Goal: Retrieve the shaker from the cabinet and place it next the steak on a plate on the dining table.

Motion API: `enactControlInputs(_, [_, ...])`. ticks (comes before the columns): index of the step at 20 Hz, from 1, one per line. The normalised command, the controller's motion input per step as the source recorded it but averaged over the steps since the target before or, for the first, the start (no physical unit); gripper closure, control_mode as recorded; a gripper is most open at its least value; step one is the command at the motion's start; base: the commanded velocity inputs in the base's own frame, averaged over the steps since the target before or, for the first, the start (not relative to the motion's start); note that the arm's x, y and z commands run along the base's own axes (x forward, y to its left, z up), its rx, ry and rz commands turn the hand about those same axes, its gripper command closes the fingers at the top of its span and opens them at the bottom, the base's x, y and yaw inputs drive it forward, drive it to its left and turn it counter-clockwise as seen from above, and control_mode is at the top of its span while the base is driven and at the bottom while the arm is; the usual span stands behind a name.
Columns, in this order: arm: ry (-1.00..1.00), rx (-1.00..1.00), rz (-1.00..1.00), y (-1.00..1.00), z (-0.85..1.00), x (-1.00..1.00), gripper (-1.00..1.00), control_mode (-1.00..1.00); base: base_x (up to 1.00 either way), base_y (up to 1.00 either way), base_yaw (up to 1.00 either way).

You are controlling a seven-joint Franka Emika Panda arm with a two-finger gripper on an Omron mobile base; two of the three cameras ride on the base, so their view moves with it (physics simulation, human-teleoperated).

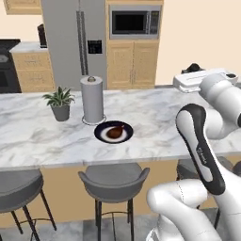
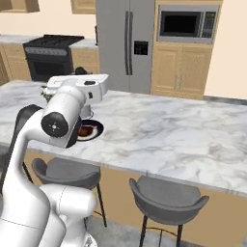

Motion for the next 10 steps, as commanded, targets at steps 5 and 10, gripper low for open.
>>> enactControlInputs(5, [0.00,0.00,0.00,0.00,0.00,0.00,1.00,1.00,1.00,-0.46,0.10])
enactControlInputs(10, [0.00,0.00,0.00,0.00,0.00,0.00,1.00,1.00,0.89,0.00,0.16])
